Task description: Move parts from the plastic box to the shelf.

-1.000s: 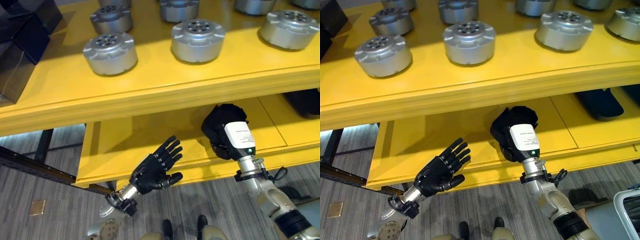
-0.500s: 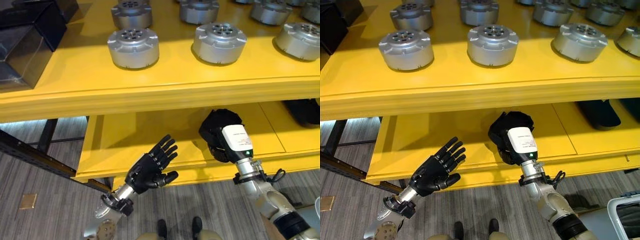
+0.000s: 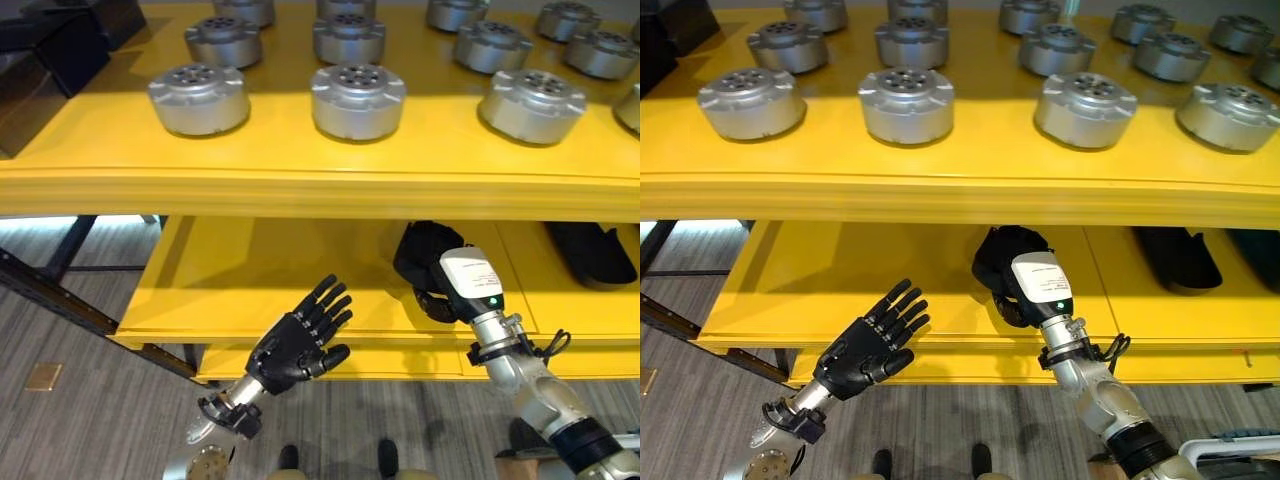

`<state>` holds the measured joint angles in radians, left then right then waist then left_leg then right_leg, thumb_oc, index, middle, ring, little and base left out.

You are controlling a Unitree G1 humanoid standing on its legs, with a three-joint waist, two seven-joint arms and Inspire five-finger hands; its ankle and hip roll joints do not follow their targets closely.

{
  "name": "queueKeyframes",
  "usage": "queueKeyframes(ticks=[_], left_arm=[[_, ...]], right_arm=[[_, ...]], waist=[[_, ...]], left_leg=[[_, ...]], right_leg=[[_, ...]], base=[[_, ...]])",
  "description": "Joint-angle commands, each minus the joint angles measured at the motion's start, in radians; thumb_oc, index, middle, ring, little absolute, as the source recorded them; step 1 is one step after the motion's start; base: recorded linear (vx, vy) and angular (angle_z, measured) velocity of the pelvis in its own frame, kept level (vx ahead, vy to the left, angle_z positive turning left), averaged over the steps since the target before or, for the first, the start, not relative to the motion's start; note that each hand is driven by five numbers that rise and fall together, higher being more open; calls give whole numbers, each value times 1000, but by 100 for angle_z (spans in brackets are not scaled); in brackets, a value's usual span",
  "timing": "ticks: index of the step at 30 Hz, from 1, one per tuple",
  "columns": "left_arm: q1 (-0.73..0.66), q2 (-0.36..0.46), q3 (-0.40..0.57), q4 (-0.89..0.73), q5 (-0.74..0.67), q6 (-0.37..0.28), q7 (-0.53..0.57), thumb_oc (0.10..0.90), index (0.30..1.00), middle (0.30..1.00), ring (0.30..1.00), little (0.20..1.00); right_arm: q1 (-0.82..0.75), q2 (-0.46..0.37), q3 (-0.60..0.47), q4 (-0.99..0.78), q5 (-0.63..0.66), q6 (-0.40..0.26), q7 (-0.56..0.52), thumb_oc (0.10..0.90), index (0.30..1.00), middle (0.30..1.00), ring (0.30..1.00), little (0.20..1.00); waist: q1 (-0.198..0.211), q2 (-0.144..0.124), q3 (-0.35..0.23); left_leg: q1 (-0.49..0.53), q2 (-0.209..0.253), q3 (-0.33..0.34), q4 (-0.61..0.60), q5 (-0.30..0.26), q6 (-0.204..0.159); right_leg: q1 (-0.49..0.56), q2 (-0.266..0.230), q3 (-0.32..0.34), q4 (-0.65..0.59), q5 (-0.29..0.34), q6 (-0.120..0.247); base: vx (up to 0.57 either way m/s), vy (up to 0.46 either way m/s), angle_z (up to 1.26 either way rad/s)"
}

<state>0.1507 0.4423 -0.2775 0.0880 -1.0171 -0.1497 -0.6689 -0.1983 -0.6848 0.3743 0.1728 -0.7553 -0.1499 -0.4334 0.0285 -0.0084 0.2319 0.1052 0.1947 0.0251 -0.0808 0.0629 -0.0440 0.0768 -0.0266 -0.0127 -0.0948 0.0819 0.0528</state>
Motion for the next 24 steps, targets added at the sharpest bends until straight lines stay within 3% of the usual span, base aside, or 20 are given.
queueKeyframes(ticks=[1, 3, 9, 15, 18, 19, 24], left_arm=[[-46, 1, -5, -78, -73, -57, -76, 900, 1000, 1000, 1000, 1000], [-51, 2, -7, -83, -78, -48, -67, 900, 1000, 1000, 1000, 1000], [-103, -5, -30, -49, -99, -37, -42, 900, 1000, 1000, 1000, 1000], [-105, 3, -18, -50, -82, -1, -53, 900, 1000, 1000, 1000, 1000], [-128, 16, -21, -45, -92, -4, -60, 900, 1000, 1000, 1000, 1000], [-164, 21, -30, -31, -102, -14, -70, 900, 1000, 1000, 1000, 1000], [-195, 25, -29, -45, -93, -16, -59, 900, 1000, 1000, 1000, 1000]], right_arm=[[-173, -23, 1, -34, -50, -92, -22, 400, 300, 300, 300, 300], [-189, -38, 15, -27, -66, -116, 1, 400, 300, 300, 300, 300], [-359, -43, 111, 73, -91, -98, 10, 400, 300, 300, 300, 300], [-411, -62, 164, 147, -78, -176, 80, 400, 300, 300, 300, 300], [-454, -84, 202, 181, -96, -183, 71, 400, 300, 300, 300, 300], [-504, -99, 238, 232, -141, -203, 38, 400, 300, 300, 300, 300], [-560, -129, 307, 302, -228, -208, 15, 400, 300, 300, 300, 300]], waist=[[15, -18, -89], [18, -17, -85], [30, -10, -60], [40, 4, -31], [43, 15, -7], [44, 26, 28], [50, 31, 66]], left_leg=[[-29, -15, 10, 2, -24, -31], [-37, -5, 7, 5, -14, -37], [-88, 22, -15, 30, 10, -58], [-122, 25, -32, 35, 27, -66], [-159, 22, -42, 49, 27, -65], [-186, 17, -49, 51, 31, -63], [-218, 8, -60, 44, 43, -60]], right_leg=[[-2, -83, -68, 59, -71, 35], [-6, -76, -74, 64, -75, 29], [-51, -57, -84, 93, -87, 8], [-83, -52, -87, 103, -86, 4], [-123, -50, -84, 126, -92, 1], [-158, -46, -80, 138, -89, -1], [-196, -38, -71, 137, -76, -2]], base=[[6, -132, -4], [-1, -145, -4], [-38, -123, 1], [-24, -65, 2], [-150, -47, 0], [-223, -38, -1], [-119, -48, 3]])
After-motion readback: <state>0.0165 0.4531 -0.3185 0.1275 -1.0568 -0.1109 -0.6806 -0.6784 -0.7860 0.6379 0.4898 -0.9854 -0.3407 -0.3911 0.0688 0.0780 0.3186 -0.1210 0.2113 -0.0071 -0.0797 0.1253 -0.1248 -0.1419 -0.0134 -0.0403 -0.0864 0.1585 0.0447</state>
